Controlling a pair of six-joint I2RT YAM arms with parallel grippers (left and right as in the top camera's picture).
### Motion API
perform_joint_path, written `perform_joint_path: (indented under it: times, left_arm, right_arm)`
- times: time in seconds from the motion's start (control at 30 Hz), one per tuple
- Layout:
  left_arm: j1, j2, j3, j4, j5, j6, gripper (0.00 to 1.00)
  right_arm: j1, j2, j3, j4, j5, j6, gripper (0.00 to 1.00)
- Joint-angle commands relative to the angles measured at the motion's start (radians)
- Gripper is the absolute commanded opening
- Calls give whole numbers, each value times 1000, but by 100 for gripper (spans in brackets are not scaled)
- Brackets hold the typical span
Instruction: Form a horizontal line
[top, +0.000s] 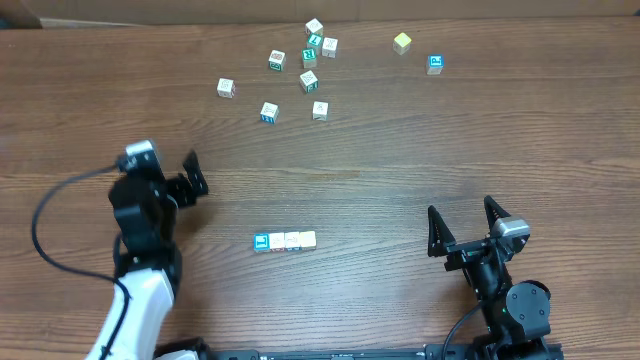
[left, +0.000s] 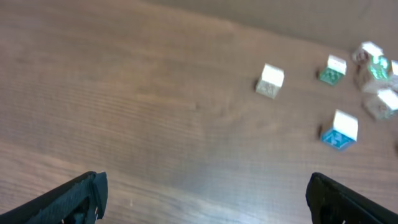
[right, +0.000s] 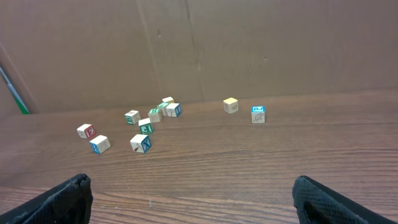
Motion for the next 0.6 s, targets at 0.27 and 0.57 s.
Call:
perform_joint_path:
  times: [0.27, 0.57]
  left_arm:
    - [-20, -150, -296, 129, 42, 50, 99]
    - [-54, -200, -366, 97, 42, 49, 100]
  right_arm:
    - [5, -10, -10, 5, 2, -5, 100]
    - [5, -10, -10, 5, 2, -5, 100]
